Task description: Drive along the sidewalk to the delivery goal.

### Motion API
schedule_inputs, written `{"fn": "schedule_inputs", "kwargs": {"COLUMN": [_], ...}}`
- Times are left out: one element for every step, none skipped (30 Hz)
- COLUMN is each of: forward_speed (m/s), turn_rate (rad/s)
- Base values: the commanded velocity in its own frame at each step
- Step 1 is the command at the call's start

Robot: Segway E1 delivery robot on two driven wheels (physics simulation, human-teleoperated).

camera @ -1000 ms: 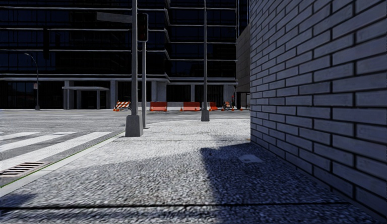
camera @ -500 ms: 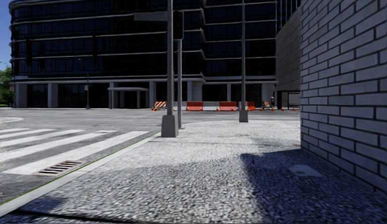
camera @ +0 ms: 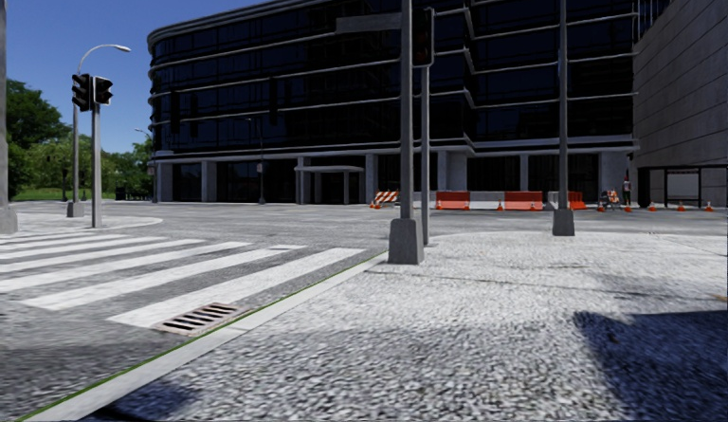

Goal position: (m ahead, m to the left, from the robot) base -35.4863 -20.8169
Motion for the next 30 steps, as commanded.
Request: {"fn": "schedule_inputs", "kwargs": {"forward_speed": [0.81, 0.81, 0.81, 0.81, 0.83, 0.86, 0.88, 0.91, 0.93, 0.94, 0.95, 0.95, 0.95, 0.95, 0.95, 0.95, 0.95, 0.95, 0.96, 0.96, 0.96, 0.96, 0.96, 0.96, 0.96, 0.96, 0.96, 0.96, 0.96, 0.96], "turn_rate": [0.59, 0.59, 0.59, 0.59, 0.59, 0.59, 0.59, 0.59, 0.59, 0.60, 0.60, 0.60, 0.60, 0.60, 0.60, 0.61, 0.61, 0.61, 0.61, 0.62, 0.62, 0.62, 0.62, 0.62, 0.62, 0.62, 0.62, 0.62, 0.62, 0.62]}}
